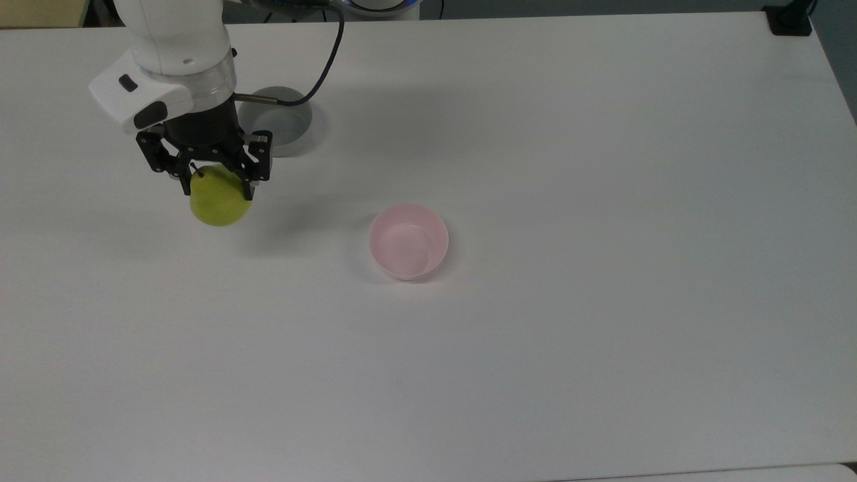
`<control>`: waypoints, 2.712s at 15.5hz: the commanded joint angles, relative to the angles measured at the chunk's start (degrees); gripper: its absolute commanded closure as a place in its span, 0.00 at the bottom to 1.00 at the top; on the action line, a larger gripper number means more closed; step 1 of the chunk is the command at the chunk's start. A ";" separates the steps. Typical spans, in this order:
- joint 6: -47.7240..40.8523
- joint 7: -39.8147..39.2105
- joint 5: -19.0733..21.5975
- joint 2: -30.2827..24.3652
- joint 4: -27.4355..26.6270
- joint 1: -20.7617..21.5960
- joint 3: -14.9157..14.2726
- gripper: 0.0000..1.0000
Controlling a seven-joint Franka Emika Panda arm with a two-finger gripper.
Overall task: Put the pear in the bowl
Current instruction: 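Carry the held pear over to the pink bowl, then lower the pear into the pink bowl and open the gripper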
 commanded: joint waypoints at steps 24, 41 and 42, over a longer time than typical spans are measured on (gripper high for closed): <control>6.13 13.30 0.30 -1.14 -9.29 17.93 0.63 0.61; 15.37 15.14 0.39 4.76 -11.14 18.37 0.72 0.24; 15.37 15.14 0.39 4.76 -11.06 18.37 0.72 0.13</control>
